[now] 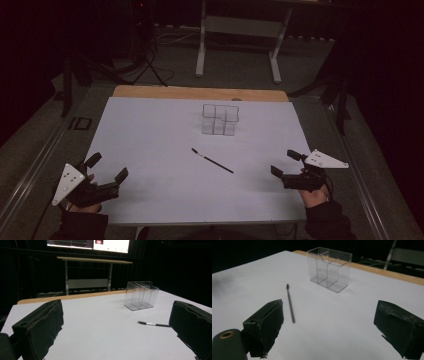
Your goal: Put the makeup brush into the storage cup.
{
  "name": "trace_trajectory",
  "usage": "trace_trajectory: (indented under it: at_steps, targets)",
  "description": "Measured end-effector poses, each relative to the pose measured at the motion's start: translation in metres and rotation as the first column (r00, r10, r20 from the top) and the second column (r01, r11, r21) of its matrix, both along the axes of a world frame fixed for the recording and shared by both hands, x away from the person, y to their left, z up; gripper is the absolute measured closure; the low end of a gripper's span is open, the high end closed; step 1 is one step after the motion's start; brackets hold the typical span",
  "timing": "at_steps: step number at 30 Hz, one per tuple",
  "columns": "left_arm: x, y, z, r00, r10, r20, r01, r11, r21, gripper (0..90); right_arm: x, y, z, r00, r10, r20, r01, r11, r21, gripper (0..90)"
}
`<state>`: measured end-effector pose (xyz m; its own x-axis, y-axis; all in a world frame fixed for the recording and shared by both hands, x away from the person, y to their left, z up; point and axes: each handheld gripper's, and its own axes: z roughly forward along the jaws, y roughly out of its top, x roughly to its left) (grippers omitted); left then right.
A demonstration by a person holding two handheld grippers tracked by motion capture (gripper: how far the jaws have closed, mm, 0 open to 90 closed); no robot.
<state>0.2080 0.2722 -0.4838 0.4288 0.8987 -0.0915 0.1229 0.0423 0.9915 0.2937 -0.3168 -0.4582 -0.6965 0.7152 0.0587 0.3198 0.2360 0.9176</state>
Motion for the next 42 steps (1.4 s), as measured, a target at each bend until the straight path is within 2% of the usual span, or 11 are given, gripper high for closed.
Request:
trace_trajectory:
  at_steps: [2, 3, 6, 8, 20, 24, 25, 29, 34, 38, 42]
  targets:
    - [-0.001, 0.0, 0.0, 1.0, 0.0, 0.002, 0.0, 1.0, -0.006, 0.3, 0.003, 0.004, -0.001, 0.9987, 0.04, -0.032, -0.04, 0.9992, 0.002, 8.9]
    - [-0.001, 0.0, 0.0, 1.0, 0.001, 0.002, -0.001, 1.0, -0.006, 0.3, 0.005, 0.006, -0.001, 0.9971, 0.06, -0.048, -0.061, 0.9981, -0.014, 8.9]
    - [0.0, 0.0, 0.001, 1.0, -0.001, 0.001, 0.001, 1.0, -0.003, 0.3, 0.008, 0.013, 0.0, 0.9927, 0.092, -0.078, -0.094, 0.9951, -0.028, 8.9]
    - [0.0, 0.0, 0.001, 1.0, -0.002, 0.002, 0.002, 1.0, 0.0, 0.3, 0.008, 0.015, 0.0, 0.9915, 0.102, -0.081, -0.105, 0.9937, -0.039, 8.9]
    - [-0.001, 0.0, 0.001, 0.9999, -0.009, 0.004, 0.009, 0.9999, -0.009, 0.2, 0.025, 0.047, 0.007, 0.9587, 0.215, -0.186, -0.239, 0.9635, -0.12, 9.0]
    - [-0.001, 0.0, 0.001, 0.9999, -0.012, 0.004, 0.012, 0.9999, -0.008, 0.3, 0.03, 0.057, 0.01, 0.9527, 0.23, -0.198, -0.261, 0.9536, -0.149, 9.3]
    - [-0.001, 0.0, 0.001, 0.9999, -0.011, 0.004, 0.011, 0.9999, -0.007, 0.2, 0.032, 0.059, 0.011, 0.9485, 0.241, -0.206, -0.273, 0.9511, -0.145, 9.3]
    - [-0.001, 0.0, 0.002, 0.9999, -0.011, 0.003, 0.011, 0.9999, -0.008, 0.2, 0.037, 0.067, 0.013, 0.9434, 0.25, -0.218, -0.286, 0.9456, -0.155, 9.3]
    - [-0.002, 0.0, 0.002, 0.9999, -0.012, 0.005, 0.012, 0.9999, -0.007, 0.2, 0.044, 0.077, 0.014, 0.9309, 0.264, -0.253, -0.314, 0.9316, -0.184, 9.4]
    - [-0.002, 0.0, 0.002, 0.9999, -0.012, 0.005, 0.012, 0.9999, -0.006, 0.3, 0.049, 0.087, 0.014, 0.9138, 0.282, -0.293, -0.349, 0.9136, -0.209, 9.4]
    - [-0.002, 0.0, 0.002, 0.9999, -0.013, 0.006, 0.013, 0.9999, -0.006, 0.2, 0.053, 0.096, 0.015, 0.9085, 0.288, -0.303, -0.363, 0.9022, -0.232, 10.1]
